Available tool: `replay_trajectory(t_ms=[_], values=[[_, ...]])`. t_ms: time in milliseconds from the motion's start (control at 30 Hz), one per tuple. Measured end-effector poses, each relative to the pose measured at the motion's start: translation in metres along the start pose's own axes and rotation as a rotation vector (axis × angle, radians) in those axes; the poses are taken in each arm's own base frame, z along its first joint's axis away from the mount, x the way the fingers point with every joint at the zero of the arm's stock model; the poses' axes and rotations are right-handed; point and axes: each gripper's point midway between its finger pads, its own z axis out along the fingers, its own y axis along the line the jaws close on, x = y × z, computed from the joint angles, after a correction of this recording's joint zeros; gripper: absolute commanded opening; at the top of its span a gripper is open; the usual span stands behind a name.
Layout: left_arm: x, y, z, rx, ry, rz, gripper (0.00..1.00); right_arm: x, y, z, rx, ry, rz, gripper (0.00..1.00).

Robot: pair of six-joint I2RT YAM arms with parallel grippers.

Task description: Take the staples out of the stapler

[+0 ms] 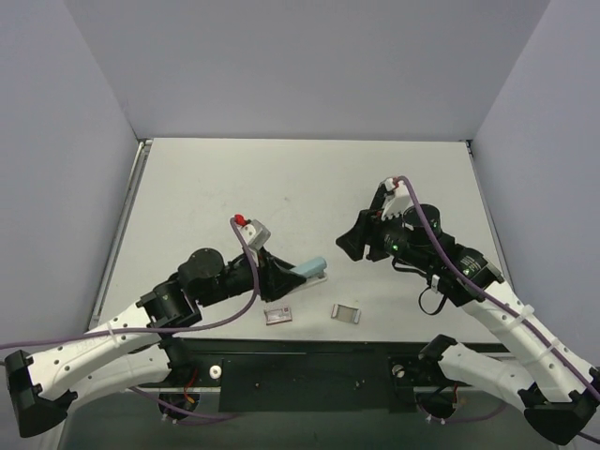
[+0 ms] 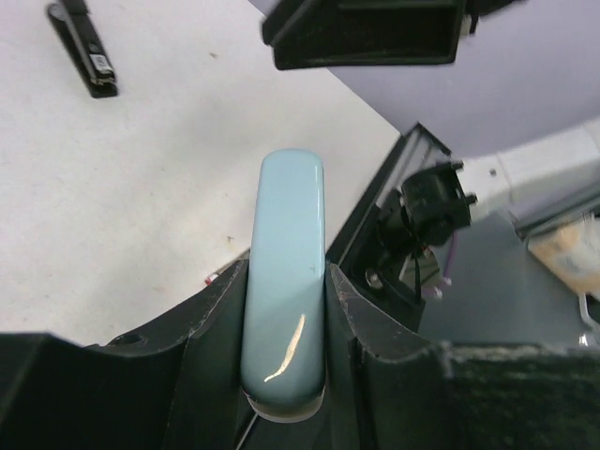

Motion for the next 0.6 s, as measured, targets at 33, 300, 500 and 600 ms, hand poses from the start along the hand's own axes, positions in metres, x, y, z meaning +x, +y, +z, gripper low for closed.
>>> replay_trajectory(t_ms=[33,300,500,600], values=[[-0.005,0.005,0.002,-0.024,-0.023,-0.02,0.0,-0.003,-0.006,0.003,0.021,-0.023,0.03,0.56],[-0.065,0.074,0.009,-0.204,-0.254,-0.257,0.0,-0.008,-0.033,0.01,0.094,-0.188,0.25,0.57],[-0.078,0.103,0.003,-0.192,-0.374,-0.433,0.0,-0.016,-0.028,0.014,0.028,-0.292,0.365,0.58],[-0.077,0.108,0.001,-0.167,-0.41,-0.519,0.0,-0.016,-0.022,0.024,-0.02,-0.297,0.413,0.58]])
